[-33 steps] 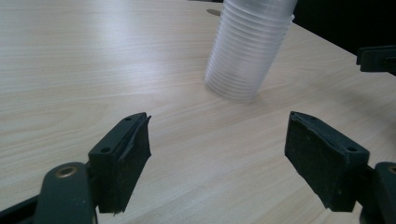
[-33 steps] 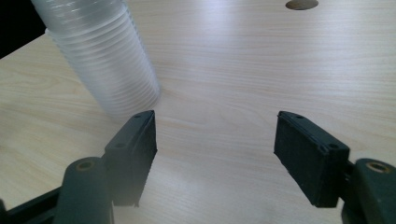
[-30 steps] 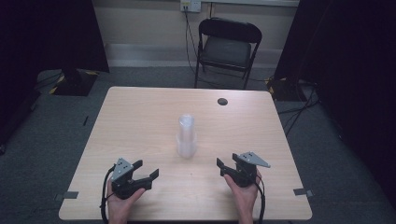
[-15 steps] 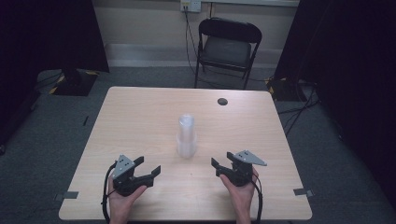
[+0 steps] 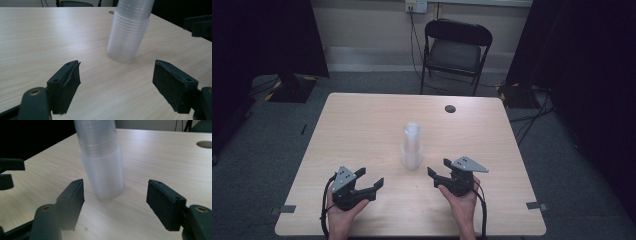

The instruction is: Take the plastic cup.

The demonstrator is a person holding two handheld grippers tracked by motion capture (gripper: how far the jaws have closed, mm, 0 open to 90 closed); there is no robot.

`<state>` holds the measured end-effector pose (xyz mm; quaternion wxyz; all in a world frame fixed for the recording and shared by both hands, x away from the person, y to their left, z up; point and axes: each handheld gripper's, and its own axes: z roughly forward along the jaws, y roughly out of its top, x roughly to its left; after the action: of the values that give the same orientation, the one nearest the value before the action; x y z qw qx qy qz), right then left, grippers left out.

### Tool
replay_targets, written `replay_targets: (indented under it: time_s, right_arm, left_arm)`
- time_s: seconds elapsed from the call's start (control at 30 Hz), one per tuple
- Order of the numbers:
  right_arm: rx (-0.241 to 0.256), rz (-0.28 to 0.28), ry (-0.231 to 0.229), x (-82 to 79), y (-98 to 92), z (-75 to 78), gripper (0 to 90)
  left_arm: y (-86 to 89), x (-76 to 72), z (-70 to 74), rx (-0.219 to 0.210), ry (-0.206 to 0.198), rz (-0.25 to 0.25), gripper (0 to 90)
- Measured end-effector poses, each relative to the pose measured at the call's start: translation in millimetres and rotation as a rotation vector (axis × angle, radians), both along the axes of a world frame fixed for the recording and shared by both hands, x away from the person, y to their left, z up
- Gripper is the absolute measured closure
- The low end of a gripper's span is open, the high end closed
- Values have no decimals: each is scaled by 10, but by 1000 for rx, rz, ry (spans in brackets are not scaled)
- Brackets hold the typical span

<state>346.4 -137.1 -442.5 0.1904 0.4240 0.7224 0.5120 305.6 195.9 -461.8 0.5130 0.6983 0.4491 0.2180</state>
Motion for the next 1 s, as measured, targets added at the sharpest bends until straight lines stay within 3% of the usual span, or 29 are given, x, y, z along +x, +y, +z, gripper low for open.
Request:
replay_targets:
  time_s: [0.27, 0.4, 0.47, 0.53, 0.67, 0.8, 1.0]
  right_arm:
    - [1, 67, -67, 91, 183, 184, 351]
    - [-45, 91, -78, 204, 285, 277, 305]
    - [-94, 84, -90, 250, 341, 320, 279]
    - [-79, 107, -89, 307, 373, 352, 272]
    - [-100, 120, -100, 413, 454, 407, 258]
    - [-96, 123, -100, 525, 517, 431, 224]
    - [-77, 139, -91, 693, 628, 436, 194]
  left_arm:
    - [15, -14, -22, -15, 4, -17, 229]
    - [13, -11, -27, -5, 9, -26, 228]
    - [12, -7, -30, 0, 14, -31, 228]
    - [-1, -1, -36, -4, 14, -35, 228]
    - [-25, -3, -36, -4, 13, -45, 228]
    - [-59, -5, -30, 26, 7, -70, 225]
    - [-78, -1, -20, 13, 10, -72, 225]
